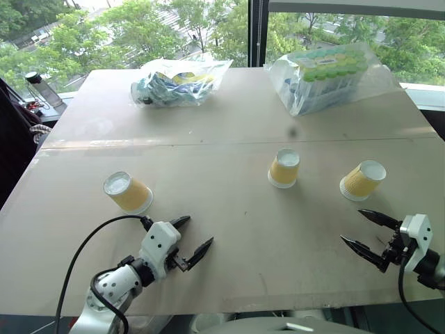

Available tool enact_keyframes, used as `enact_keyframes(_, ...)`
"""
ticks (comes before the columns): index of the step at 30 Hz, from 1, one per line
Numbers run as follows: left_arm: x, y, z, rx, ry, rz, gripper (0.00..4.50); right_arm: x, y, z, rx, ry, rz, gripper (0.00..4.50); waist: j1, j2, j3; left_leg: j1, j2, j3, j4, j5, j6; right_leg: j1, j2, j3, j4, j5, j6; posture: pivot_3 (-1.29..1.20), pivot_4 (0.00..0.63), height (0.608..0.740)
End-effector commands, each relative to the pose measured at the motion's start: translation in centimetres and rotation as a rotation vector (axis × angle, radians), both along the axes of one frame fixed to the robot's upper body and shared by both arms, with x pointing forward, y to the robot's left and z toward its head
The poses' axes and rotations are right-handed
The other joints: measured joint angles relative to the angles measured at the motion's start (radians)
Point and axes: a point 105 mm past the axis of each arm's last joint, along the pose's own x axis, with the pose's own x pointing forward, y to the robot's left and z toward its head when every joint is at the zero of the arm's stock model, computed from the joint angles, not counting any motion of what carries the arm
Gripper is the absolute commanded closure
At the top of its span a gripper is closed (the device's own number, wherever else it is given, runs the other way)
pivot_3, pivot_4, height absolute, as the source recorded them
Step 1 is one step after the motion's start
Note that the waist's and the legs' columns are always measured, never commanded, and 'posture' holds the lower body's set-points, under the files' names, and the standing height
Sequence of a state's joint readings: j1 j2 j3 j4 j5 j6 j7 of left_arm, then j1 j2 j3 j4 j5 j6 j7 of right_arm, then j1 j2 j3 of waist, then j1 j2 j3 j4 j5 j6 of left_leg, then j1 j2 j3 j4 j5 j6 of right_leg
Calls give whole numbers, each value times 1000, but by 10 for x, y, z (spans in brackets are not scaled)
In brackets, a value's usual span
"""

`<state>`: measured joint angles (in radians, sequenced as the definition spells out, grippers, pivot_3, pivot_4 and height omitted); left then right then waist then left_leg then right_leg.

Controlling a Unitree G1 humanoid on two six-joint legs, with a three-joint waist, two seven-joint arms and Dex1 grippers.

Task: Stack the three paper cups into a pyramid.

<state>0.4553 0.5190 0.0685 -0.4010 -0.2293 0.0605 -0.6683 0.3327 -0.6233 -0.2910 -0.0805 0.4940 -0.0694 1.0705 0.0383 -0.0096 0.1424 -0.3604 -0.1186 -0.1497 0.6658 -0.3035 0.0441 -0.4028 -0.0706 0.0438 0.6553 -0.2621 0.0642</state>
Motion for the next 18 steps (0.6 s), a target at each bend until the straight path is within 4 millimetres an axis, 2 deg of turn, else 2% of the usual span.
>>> enact_keyframes(1, -3, 2, 1, -6, -1, 4, 29, -3, -2, 8, -2, -44, 0, 0, 0, 0, 0, 0, 0, 0, 0, 0, 0, 0, 0, 0, 0, 0, 0, 0, 150, 740)
enact_keyframes(18, -7, 0, 7, -50, -8, -19, 29, -6, 6, 2, 7, -23, 32, 0, 1, 0, 0, 0, 0, 0, 0, 0, 0, 0, 0, 0, -1, 0, 0, 0, 150, 740)
